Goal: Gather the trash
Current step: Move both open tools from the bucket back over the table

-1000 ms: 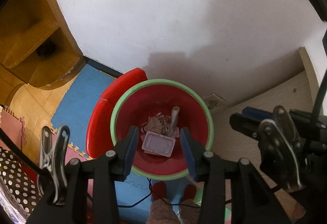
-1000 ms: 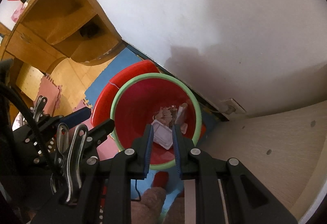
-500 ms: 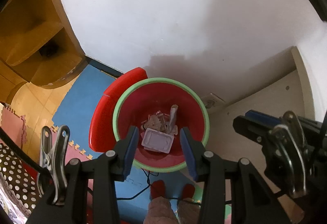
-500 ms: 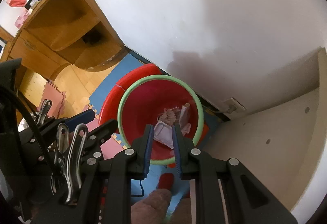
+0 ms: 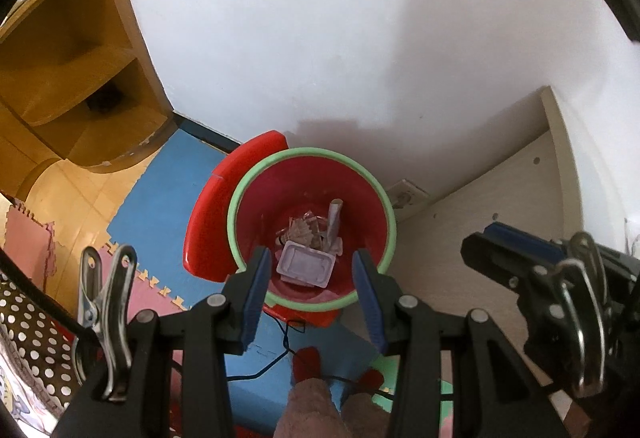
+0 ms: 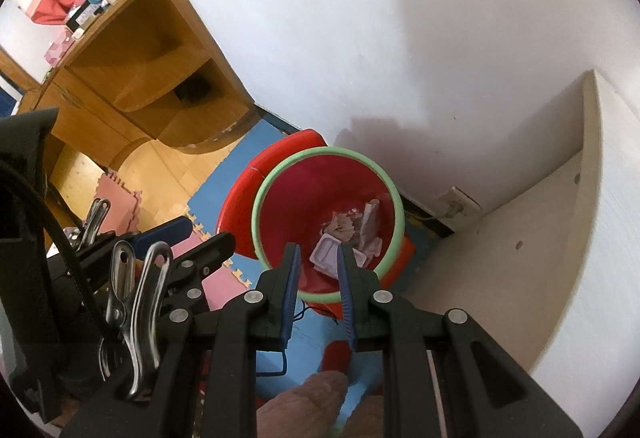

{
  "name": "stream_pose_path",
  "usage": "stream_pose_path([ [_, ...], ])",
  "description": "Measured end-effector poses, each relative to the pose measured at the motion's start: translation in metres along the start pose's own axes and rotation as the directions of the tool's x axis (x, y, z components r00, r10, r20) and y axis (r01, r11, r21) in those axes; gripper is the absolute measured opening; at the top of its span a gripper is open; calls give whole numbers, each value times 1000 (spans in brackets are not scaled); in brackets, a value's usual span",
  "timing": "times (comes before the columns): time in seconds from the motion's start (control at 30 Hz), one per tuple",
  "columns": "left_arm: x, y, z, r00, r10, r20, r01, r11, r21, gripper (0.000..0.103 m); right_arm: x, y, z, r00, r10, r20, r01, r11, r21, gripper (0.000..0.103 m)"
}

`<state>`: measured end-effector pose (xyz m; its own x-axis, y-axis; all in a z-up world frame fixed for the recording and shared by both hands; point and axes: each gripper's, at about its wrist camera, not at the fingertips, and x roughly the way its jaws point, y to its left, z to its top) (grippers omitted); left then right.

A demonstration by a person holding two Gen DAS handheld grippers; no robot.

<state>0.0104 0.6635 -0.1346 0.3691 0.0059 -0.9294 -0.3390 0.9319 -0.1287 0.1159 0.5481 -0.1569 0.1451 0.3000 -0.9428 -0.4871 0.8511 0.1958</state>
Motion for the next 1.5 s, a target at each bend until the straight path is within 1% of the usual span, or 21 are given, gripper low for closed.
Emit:
stream_pose_path([
  [0.2,-23,-4,-12,1000,27,15,-27,1000,-1,44,-25,0,-13,999,12,50,-12,1000,2,20],
  [0.5,-62,-13,-38,998,44,35,-44,999,-6,44,-64,-3,-42,994,47,103,-49,999,16,20],
  [0.8,-109,-39,-66,996,45,79,-45,999,9,44,-117,-16,-76,977,82,196,-87,996,18,20],
  [1.0,-141,-73,-87,994,30,106,-35,998,48,44,-156,-28,-106,963,89,254,-99,995,30,20],
  [1.17,-160,-113,-104,993,3,121,-15,995,98,44,-190,-48,-137,952,72,297,-97,993,70,20],
  [1.3,-170,-146,-116,992,-31,125,13,990,137,44,-217,-70,-163,943,39,331,-80,990,113,20],
  [1.5,-181,-208,-133,988,-81,130,52,975,214,44,-254,-109,-202,928,-19,372,-56,981,188,20],
])
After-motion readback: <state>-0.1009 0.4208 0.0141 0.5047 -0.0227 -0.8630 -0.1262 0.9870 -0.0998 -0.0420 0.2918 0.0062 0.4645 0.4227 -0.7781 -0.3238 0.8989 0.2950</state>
